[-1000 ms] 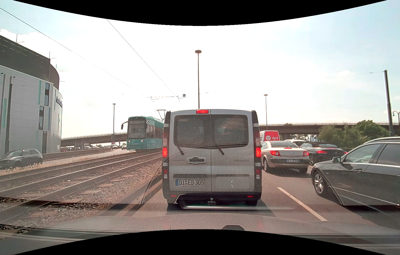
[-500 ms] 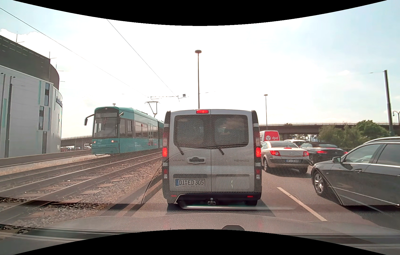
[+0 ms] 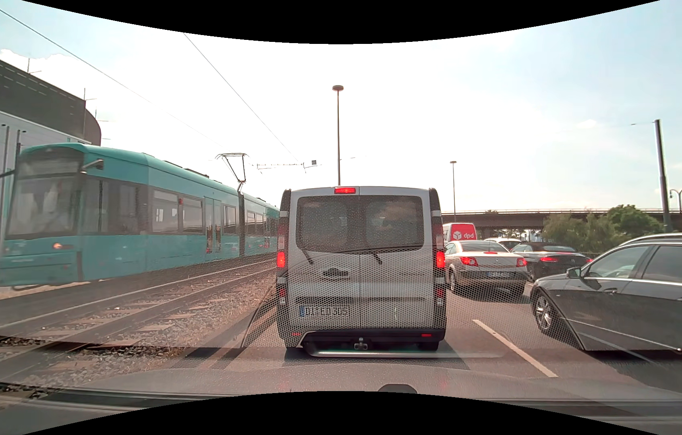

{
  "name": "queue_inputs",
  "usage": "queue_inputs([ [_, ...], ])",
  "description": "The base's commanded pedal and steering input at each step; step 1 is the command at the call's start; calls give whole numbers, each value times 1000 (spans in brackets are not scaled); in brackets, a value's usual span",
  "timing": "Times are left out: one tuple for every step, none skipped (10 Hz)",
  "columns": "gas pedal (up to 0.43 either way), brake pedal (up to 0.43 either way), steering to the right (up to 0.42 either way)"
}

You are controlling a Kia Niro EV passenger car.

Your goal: Follow the waypoints while adhering to traffic rules and regulations

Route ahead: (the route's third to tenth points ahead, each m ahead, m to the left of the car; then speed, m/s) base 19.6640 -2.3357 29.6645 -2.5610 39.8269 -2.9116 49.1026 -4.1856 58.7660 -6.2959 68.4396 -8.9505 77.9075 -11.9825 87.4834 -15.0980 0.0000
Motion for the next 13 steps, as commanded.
queue_inputs([
  [0, 244, -3],
  [0, 244, -3],
  [0, 250, -3],
  [0, 250, -3],
  [0, 250, -3],
  [0, 250, -3],
  [0, 250, -3],
  [0, 250, -3],
  [0, 244, -3],
  [0, 244, -3],
  [0, 250, -3],
  [0, 244, -3],
  [0, 244, -3],
])
